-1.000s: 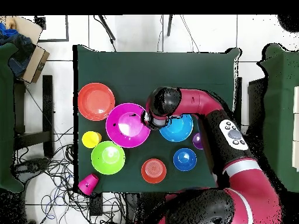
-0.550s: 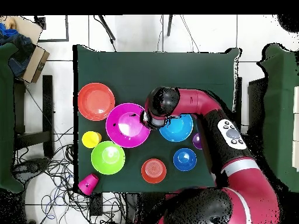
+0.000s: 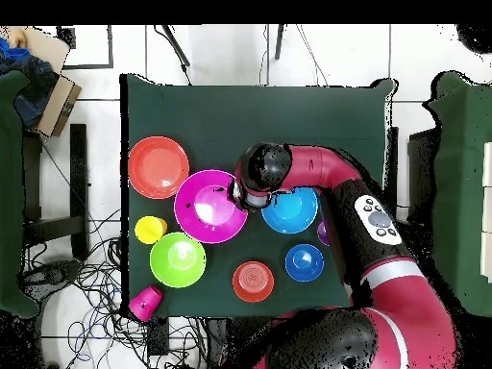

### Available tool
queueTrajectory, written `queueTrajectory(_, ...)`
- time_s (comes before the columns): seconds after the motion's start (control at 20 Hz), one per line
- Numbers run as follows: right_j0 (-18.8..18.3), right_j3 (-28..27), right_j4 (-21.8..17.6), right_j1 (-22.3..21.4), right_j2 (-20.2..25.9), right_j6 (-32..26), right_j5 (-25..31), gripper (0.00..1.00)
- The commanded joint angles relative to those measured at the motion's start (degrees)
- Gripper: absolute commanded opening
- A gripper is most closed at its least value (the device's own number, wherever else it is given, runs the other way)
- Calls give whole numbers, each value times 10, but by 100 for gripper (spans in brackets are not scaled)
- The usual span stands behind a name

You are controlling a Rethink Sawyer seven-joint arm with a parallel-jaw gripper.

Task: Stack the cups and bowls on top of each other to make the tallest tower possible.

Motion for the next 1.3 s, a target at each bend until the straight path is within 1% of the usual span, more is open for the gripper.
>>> queueTrajectory(0.05, 20, 22, -43, 24, 1, -45, -50, 100)
queueTrajectory(0.45, 16, 33, -40, 24, 1, -46, -60, 100)
queueTrajectory(0.95, 18, 32, -40, 23, -1, -46, -60, 100)
queueTrajectory(1.3, 17, 24, -44, 37, 0, -50, -68, 100)
